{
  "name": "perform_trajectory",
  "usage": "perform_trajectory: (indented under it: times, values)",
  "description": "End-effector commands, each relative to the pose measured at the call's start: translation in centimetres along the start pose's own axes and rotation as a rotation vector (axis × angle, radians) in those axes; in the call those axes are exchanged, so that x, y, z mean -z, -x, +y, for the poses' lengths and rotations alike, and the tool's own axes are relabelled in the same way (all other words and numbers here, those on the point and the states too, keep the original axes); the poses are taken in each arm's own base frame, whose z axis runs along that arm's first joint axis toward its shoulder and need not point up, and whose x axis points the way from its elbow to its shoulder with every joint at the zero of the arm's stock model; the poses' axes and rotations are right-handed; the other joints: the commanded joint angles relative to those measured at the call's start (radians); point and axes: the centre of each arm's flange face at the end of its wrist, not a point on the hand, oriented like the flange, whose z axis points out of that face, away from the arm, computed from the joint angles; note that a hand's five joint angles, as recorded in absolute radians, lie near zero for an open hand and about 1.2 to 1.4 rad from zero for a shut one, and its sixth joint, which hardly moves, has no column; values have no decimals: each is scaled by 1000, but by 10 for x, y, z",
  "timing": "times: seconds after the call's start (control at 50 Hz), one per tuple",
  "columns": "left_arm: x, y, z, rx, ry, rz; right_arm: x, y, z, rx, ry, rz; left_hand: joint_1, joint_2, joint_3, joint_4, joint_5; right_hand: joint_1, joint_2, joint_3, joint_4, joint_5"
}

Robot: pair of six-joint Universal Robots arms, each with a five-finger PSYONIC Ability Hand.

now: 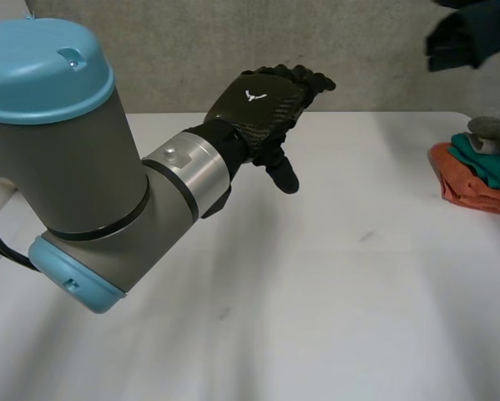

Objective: Fold the laundry.

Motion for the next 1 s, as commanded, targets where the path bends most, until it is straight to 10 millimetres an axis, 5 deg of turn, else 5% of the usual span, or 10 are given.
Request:
perform_trajectory:
  times: [0.02,0.2,0.3,0.46,0.68,0.8,1.0]
  values:
    - [1,-8,2,5,3,46,30,-81,74,-27,69,-3,9,-14,-24,-20,-38,372,252,244,220,299]
    - [3,-11,14,14,41,58,90,-98,160,-145,196,-83,12,-11,-22,-17,-35,372,252,244,220,299]
    - [4,-11,17,16,48,60,128,-92,202,-211,278,-101,12,-11,-22,-17,-35,372,252,244,220,299]
    - [7,-18,16,16,48,86,156,-68,225,-263,345,-144,0,-23,-33,-29,-47,372,252,244,220,299]
    - [11,-27,14,21,44,150,150,-67,210,-280,357,-103,9,-14,-24,-20,-38,347,227,219,195,274]
    - [13,-27,10,19,35,151,137,-80,174,-288,389,14,9,-14,-24,-20,-38,-834,-954,-962,-986,-907]
    - [13,-28,10,18,33,153,136,-84,109,-128,503,21,9,-14,-24,-20,-38,-849,-970,-978,-1001,-923]
